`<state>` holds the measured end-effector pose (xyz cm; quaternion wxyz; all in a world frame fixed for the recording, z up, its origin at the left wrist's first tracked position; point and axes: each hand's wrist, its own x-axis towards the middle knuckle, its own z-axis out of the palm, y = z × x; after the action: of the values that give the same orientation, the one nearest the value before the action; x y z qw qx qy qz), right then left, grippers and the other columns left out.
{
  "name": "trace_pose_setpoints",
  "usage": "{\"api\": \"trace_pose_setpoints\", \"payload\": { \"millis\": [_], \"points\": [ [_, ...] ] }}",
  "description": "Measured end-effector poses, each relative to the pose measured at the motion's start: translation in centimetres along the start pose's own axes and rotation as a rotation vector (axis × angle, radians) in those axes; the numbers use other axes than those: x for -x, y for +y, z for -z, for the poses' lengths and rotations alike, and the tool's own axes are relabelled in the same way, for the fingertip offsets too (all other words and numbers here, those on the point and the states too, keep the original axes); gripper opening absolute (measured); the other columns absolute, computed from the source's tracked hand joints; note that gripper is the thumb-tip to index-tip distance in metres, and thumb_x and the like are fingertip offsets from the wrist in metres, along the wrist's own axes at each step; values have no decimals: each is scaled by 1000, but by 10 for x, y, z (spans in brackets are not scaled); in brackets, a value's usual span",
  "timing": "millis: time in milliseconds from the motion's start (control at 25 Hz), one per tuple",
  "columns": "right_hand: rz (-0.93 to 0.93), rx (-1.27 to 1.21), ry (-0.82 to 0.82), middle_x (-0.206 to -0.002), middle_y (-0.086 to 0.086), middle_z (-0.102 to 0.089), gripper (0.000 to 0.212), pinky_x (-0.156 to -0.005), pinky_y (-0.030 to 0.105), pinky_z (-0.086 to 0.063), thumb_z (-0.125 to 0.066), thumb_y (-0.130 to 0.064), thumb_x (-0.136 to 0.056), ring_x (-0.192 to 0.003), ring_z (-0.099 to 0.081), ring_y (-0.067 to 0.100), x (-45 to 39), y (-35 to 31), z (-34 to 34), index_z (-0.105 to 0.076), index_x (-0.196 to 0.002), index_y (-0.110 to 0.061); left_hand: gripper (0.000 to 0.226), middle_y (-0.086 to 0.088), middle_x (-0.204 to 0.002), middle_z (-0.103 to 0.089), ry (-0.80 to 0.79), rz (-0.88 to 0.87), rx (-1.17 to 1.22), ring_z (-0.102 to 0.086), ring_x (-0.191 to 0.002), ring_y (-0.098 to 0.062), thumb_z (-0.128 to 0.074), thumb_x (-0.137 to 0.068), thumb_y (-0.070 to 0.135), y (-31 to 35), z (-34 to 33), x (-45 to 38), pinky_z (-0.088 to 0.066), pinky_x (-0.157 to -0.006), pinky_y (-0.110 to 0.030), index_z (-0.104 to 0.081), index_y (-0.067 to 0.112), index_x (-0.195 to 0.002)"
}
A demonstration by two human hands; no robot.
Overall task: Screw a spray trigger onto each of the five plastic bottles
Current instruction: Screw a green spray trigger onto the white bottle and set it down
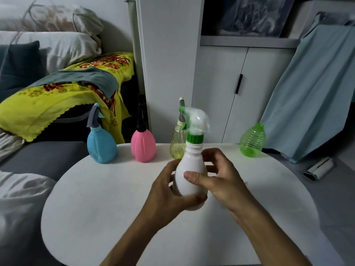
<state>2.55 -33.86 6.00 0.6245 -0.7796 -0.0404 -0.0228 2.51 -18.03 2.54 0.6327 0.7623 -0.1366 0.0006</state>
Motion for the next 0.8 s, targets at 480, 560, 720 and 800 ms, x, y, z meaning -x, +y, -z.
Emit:
{"api": "trace_pose_setpoints", "payload": {
  "millis": [480,560,720,800],
  "points": [
    [76,200,521,-110,-4,-66,48,-78,31,-46,-82,-17,-73,-101,-63,23,-132,53,77,-61,-116,-17,54,23,-130,-53,137,83,-190,-51,-121,-1,-77,-81,32,-18,4,-25,-40,-86,-18,-53,43,-128],
    [50,221,532,-110,-3,-67,50,-77,29,-44,-83,-17,-72,-99,-63,23,-148,78,75,-61,-116,-16,52,30,-127,-53,138,58,-213,-50,-119,6,-77,-81,33,-22,3,-29,-39,-88,-16,-53,46,-125],
    [36,237,508,-113,-5,-63,54,-77,30,-42,-81,-20,-73,-96,-58,19,-158,108,69,-56,-121,-18,51,31,-127,-53,117,65,-237,-49,-117,11,-77,-81,35,-26,2,-30,-39,-86,-10,-54,47,-124],
    [42,224,500,-112,-9,-60,55,-76,30,-41,-80,-23,-75,-96,-57,17,-159,113,70,-54,-122,-21,50,31,-126,-53,107,79,-236,-49,-116,13,-76,-81,34,-26,0,-30,-40,-79,-4,-54,48,-123]
  ]
}}
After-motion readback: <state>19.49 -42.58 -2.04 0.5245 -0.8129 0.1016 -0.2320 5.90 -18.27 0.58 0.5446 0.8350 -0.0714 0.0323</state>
